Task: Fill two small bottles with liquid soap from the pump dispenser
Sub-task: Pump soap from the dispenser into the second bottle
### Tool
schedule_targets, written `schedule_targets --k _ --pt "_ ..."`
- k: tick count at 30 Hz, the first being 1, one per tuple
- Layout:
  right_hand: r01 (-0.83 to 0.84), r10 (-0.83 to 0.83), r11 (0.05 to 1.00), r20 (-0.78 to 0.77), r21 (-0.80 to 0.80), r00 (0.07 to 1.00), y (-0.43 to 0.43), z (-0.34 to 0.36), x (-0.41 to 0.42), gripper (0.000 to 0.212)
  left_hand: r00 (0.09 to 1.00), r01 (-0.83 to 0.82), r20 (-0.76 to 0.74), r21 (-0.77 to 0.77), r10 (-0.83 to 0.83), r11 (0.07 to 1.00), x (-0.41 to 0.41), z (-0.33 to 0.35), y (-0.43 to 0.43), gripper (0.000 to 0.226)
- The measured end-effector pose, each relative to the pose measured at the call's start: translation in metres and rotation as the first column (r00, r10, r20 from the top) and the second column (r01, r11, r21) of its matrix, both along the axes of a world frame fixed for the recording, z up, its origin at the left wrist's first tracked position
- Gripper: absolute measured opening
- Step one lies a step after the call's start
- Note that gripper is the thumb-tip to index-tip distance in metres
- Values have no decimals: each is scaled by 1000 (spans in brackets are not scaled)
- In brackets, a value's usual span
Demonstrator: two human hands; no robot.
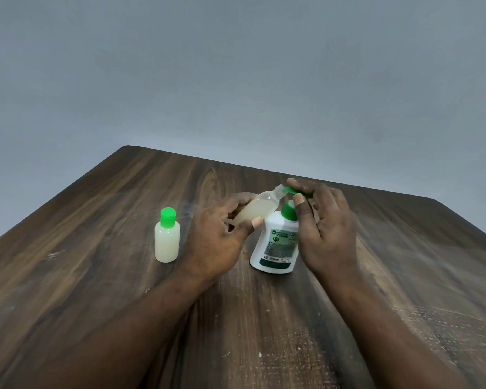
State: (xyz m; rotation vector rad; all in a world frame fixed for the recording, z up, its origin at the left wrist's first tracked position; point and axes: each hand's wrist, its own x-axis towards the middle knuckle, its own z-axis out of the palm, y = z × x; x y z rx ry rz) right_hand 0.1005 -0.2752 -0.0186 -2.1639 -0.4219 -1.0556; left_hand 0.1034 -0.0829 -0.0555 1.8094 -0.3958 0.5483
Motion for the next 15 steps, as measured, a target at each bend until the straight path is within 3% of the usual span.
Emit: schedule_targets --k 6,11,15 --pt "-40 22 990 -134 -136 991 -11 16 -3 37 989 104 -84 -192 -122 976 -1 -4 -2 30" --pt "-35 -6 978 -196 -208 981 -8 22 -7 47 942 215 -142 -445 -305 870 -3 -5 -5 29" --pt "-37 -24 971 -249 -237 968 -4 19 -17 57 922 243 -150 -494 -357 835 -1 -7 -3 25"
